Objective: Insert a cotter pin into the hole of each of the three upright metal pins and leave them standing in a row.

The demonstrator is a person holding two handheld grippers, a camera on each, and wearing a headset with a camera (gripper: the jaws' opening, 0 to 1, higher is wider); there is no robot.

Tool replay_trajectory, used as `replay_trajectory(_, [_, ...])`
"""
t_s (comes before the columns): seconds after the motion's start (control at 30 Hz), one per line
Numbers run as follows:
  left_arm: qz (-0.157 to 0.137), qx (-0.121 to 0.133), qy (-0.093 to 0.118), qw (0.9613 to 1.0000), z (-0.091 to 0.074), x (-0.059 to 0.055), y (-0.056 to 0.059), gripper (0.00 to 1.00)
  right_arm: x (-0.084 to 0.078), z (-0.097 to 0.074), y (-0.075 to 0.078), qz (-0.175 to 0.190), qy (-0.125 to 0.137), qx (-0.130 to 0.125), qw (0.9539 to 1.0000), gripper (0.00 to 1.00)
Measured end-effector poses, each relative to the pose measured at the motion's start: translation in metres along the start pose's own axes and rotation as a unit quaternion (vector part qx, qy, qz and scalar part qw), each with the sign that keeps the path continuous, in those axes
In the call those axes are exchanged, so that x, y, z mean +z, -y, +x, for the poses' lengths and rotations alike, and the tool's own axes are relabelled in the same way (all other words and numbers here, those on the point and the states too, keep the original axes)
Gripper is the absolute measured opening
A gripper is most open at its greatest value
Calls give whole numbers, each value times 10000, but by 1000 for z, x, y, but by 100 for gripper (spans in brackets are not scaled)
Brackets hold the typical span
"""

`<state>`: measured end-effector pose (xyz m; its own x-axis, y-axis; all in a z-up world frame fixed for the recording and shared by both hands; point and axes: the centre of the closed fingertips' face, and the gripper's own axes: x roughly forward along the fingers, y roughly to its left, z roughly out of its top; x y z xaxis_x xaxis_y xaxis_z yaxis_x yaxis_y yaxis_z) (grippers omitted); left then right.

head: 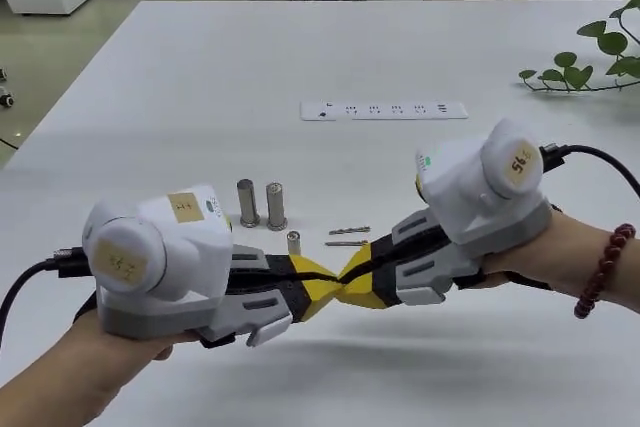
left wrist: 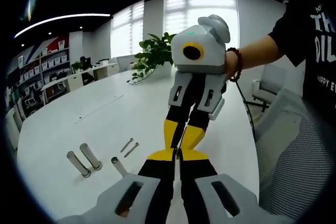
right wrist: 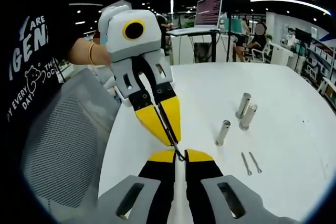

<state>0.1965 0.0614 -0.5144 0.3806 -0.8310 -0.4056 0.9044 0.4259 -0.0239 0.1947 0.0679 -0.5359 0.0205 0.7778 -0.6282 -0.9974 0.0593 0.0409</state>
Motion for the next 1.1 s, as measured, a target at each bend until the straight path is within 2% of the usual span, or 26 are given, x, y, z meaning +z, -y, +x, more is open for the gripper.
replay_trajectory(0.1, [-52,14,-18,10000,0,-2,0,0,0,-1,-1,-103,-80,-26,9999,0])
replay_trajectory(0.13, [-238,32,-31,9997,0,-3,-1,0,0,-1,0,-103,-136,-48,9998,0])
replay_trajectory(0.17, [-274,32,-11,9996,0,-3,-1,0,0,-1,0,-101,-161,-47,9998,0])
replay_trajectory(0.4, [-347,128,50,9993,0,-5,-2,0,-1,0,1,-474,-365,-104,9982,0])
replay_trajectory(0.53, [-324,135,19,9994,1,-7,-1,0,-3,2,0,-636,-497,-139,9966,0])
replay_trajectory(0.7, [-219,170,-52,9996,4,-9,-1,0,-7,3,2,-938,-757,-188,9925,0])
replay_trajectory(0.9, [-102,280,-118,9995,8,-11,-5,1,-12,4,5,-1038,-945,-219,9899,0])
replay_trajectory(1.1, [-174,453,-65,9988,10,-9,-10,2,-14,2,11,-1050,-1031,-290,9887,0])
